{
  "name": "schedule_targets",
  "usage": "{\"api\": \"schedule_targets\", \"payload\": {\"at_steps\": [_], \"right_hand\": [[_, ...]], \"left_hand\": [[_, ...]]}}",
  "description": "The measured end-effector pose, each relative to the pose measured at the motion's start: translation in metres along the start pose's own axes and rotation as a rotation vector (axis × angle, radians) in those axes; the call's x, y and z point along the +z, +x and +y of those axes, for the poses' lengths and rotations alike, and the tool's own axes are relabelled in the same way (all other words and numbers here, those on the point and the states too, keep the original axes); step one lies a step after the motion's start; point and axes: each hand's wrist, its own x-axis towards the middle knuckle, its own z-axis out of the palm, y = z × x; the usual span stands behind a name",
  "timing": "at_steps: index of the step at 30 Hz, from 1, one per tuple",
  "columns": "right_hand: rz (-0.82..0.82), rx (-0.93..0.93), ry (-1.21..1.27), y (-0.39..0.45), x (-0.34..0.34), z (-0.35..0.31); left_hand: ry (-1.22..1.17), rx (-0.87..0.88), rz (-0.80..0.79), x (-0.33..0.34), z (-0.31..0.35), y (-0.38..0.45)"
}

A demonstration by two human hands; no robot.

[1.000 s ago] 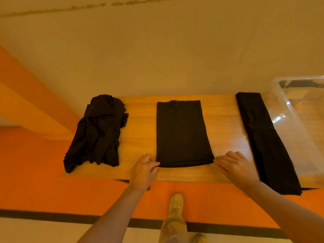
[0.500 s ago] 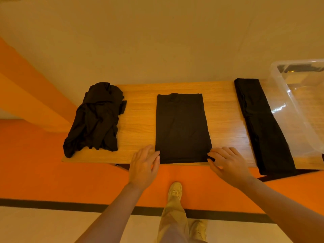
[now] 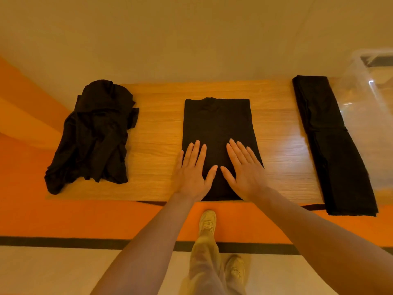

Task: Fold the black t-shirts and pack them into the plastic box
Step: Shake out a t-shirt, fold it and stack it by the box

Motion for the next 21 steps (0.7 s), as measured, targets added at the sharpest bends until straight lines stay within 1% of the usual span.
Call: {"api": "schedule_targets", "payload": {"at_steps": [7,12,14,18,21], "right_hand": [[0.006,0.151,-0.025,-0.005,0.002,0.006],[-0.003,0.136,-0.016,-0.003,0.000,0.004],[0.014,0.137,0.000,0.004,-0.005,0.004],[0.085,0.101,0.043,0.044,-0.016,0.008],[0.074,0.077,0.034,0.082,-0.018,0.010]], "left_hand": [[0.022,-0.058,0.003,-0.002,-0.005,-0.002],[0.044,-0.056,-0.011,-0.006,-0.004,-0.003],[0.061,-0.017,0.004,-0.012,-0.004,0.003],[0.072,0.101,0.052,-0.025,-0.004,0.045],[0.051,0.103,0.050,-0.027,0.001,0.088]]}}
